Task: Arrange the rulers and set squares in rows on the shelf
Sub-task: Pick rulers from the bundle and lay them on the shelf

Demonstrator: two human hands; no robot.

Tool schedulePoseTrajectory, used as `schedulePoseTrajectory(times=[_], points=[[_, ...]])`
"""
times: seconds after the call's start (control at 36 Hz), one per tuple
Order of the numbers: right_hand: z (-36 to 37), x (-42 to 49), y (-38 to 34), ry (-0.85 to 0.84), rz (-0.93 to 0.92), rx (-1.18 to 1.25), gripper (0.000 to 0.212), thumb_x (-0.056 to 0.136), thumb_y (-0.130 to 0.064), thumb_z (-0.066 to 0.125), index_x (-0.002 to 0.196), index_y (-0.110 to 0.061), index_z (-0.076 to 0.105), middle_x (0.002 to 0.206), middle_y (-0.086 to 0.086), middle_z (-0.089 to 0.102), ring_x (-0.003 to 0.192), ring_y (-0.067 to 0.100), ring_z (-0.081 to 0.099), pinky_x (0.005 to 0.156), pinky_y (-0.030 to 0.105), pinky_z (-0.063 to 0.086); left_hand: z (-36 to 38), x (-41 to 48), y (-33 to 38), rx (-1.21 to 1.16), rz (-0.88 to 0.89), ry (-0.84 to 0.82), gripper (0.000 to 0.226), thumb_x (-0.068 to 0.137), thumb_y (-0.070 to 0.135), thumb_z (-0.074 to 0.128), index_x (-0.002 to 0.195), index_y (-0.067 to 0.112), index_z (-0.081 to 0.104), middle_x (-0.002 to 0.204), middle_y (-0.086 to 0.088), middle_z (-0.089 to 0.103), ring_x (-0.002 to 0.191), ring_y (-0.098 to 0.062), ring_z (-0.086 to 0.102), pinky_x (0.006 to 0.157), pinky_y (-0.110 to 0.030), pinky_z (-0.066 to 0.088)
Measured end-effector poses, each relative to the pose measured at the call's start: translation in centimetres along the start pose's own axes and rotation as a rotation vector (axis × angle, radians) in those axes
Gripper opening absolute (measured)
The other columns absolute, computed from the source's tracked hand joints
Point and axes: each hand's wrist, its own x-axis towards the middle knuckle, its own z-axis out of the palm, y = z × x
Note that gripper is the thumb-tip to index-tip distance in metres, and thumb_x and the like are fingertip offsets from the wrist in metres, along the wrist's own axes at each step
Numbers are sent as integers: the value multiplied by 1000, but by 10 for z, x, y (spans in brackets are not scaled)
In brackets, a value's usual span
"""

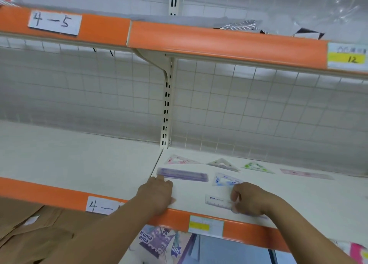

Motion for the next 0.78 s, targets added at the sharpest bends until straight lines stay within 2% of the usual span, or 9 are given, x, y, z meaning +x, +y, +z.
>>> schedulePoseTrajectory(times=[0.11,0.22,0.28,0.39,0.47,0.53,0.64,0.69,0.78], points=[[5,0,1,32,-20,25,21,82,-27,65,86,-31,44,100,-6,45,92,15,45,74,23,37,0,0,1,8,0,1,45,99,41,43,133,13,42,144,-13,33,128,-27,36,101,-40,39],[9,1,1,108,-50,85,28,84,-18,59,73,-33,38,88,-10,50,84,13,47,69,19,38,0,-1,1,13,0,-3,45,99,41,42,134,13,41,144,-13,33,128,-27,36,101,-40,39],[11,0,1,124,-76,143,29,85,-12,53,73,-33,38,80,-13,48,76,10,46,62,15,35,0,-1,1,13,7,1,45,99,42,42,134,13,41,144,-13,33,128,-27,36,101,-40,39],[13,3,-5,189,-121,235,31,90,-5,38,82,-35,43,80,-8,54,72,12,47,65,18,38,0,-2,-1,12,16,4,45,99,42,40,134,13,42,144,-12,33,128,-27,37,101,-40,39],[10,7,-15,219,-158,283,21,95,-9,39,96,-28,47,87,-5,54,69,5,46,60,13,34,2,-3,-4,5,22,9,44,100,42,38,134,14,43,144,-12,34,128,-27,36,101,-40,39],[8,12,-22,236,-184,311,12,94,-14,46,96,-26,49,88,-3,53,67,5,45,58,14,34,3,-4,-6,0,21,10,44,100,43,38,133,14,44,142,-11,35,127,-26,37,100,-40,40],[4,25,-36,240,-227,287,9,88,-23,61,91,-26,53,85,-5,52,79,13,48,62,14,33,1,-6,-12,-6,14,17,45,99,45,39,132,14,45,136,-10,39,125,-26,39,98,-40,40],[2,31,-45,279,-246,251,5,87,-17,59,91,-15,62,82,-1,56,78,16,51,61,18,34,-1,-7,-14,-17,10,12,46,98,45,40,132,15,45,135,-10,40,125,-25,39,98,-39,40],[0,43,-58,404,-263,204,20,89,-9,48,92,-9,68,93,7,64,92,24,58,74,29,42,-3,-8,-16,-19,11,-1,46,98,45,40,132,15,46,133,-10,41,124,-25,40,98,-39,40]])
